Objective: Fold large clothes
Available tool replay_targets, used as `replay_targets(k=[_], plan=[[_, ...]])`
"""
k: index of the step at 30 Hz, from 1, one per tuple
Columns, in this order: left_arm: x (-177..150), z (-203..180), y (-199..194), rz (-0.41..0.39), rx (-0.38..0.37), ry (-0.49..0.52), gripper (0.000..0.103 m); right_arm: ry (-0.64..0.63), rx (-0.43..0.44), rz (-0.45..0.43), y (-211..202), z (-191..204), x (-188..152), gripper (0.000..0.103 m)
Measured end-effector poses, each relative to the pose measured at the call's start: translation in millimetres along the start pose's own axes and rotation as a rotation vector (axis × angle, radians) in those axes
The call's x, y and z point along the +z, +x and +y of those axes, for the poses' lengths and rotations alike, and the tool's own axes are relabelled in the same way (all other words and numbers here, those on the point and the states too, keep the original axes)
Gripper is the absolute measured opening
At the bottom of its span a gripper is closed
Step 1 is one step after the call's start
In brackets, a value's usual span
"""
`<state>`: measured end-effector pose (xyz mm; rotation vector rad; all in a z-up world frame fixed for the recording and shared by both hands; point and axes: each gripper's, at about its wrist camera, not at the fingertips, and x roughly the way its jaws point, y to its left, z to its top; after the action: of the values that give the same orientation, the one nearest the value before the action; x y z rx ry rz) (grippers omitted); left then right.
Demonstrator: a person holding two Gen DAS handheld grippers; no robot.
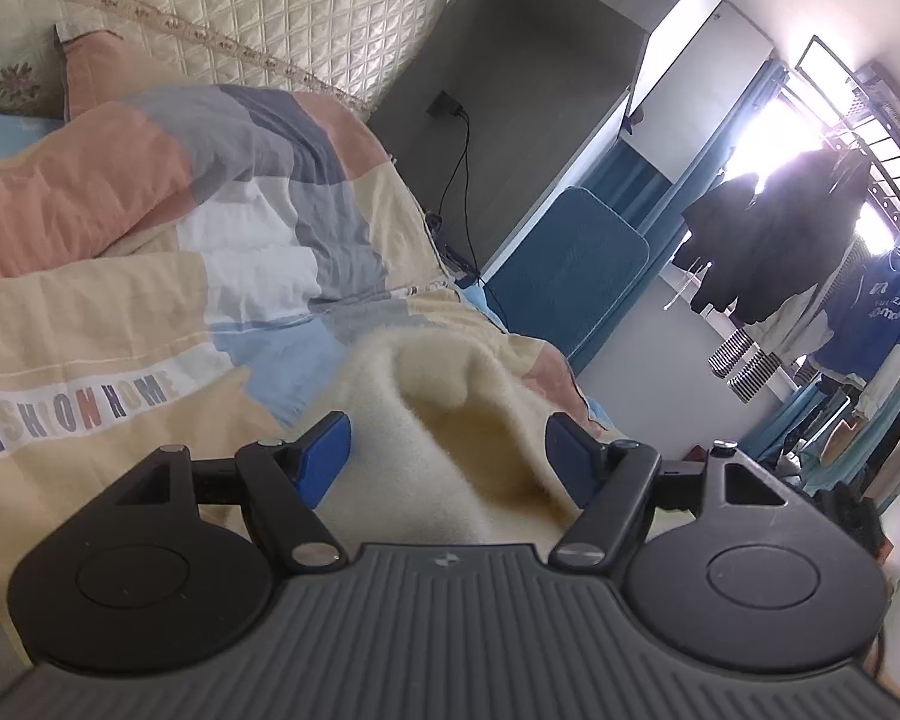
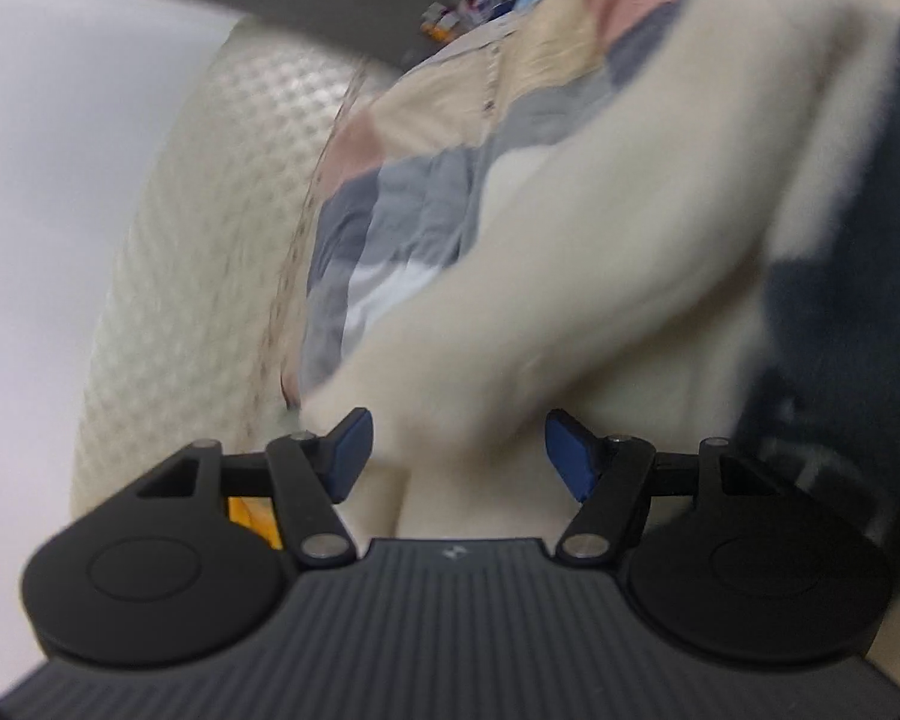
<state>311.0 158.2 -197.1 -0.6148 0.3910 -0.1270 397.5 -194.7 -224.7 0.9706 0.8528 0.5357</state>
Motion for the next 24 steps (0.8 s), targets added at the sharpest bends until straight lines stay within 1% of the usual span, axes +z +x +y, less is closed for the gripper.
replay_targets(k=[2,4,5,6,8,9,12,13,15,18,22,24], plan=[[-1,1,6,0.010,0.012,0.008,0.076,0.024,0.016,-0.036,0,-6,6,0.067],[-4,2,13,0.022,0.013,0.014,0.076,0.026,0.030,-0.045,0,-9,10,0.065],[-5,2,16,0.028,0.018,0.019,0.076,0.029,0.034,-0.052,-1,-10,12,0.056],[-7,1,19,0.035,0.022,0.025,0.076,0.029,0.026,-0.059,-2,-11,14,0.042],[-9,0,23,0.043,0.026,0.039,0.076,0.009,0.016,-0.061,0,-11,16,0.030],[-9,-1,23,0.043,0.029,0.047,0.076,-0.004,0.016,-0.064,0,-10,17,0.027],[-13,-5,22,0.033,0.038,0.079,0.076,-0.048,0.055,-0.102,-9,-1,21,0.023],[-14,-5,21,0.035,0.037,0.074,0.076,-0.060,0.066,-0.114,-10,3,23,0.023],[-14,-5,18,0.033,0.022,0.058,0.076,-0.082,0.087,-0.137,-22,10,28,0.023],[-15,-14,10,0.018,0.036,0.089,0.076,-0.091,0.110,-0.177,-43,18,32,0.022],[-18,-31,-1,0.011,0.048,0.125,0.076,-0.141,0.106,-0.199,-67,26,33,0.022],[-19,-41,-8,0.009,0.061,0.122,0.076,-0.169,0.093,-0.218,-80,28,32,0.021]])
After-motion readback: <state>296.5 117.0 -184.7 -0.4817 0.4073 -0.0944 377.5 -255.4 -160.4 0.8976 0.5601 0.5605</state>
